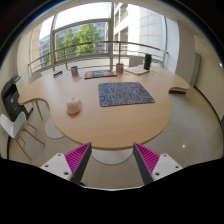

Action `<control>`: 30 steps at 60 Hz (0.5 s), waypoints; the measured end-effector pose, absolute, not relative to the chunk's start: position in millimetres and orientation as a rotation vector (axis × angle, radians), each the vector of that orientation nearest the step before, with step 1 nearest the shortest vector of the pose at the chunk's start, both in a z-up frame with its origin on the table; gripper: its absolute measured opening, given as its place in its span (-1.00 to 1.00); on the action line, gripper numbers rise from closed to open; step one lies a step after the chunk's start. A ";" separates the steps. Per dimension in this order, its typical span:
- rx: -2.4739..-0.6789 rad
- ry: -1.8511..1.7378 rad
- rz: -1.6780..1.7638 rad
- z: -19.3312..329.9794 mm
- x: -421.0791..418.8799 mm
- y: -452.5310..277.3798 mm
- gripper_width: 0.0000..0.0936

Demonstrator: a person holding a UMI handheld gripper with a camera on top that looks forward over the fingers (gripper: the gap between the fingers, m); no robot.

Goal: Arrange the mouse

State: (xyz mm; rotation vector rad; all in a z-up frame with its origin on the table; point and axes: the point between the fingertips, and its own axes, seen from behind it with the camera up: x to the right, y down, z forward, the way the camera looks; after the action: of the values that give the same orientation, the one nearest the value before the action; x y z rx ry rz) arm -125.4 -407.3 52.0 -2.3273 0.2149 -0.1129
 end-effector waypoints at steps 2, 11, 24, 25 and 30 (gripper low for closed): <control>-2.322 0.200 -0.086 46.3 -145.3 -390.3 0.83; -2.271 0.133 -0.005 27.1 -220.2 -302.4 0.81; -2.209 0.063 -0.015 8.2 -268.7 -190.6 0.81; -2.208 0.063 -0.022 6.2 -268.7 -184.0 0.81; -2.205 0.053 -0.031 -6.1 -271.1 -152.8 0.74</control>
State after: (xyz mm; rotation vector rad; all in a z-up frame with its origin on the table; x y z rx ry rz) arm -271.1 -152.8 -6.1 -2.2049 0.0526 -0.0308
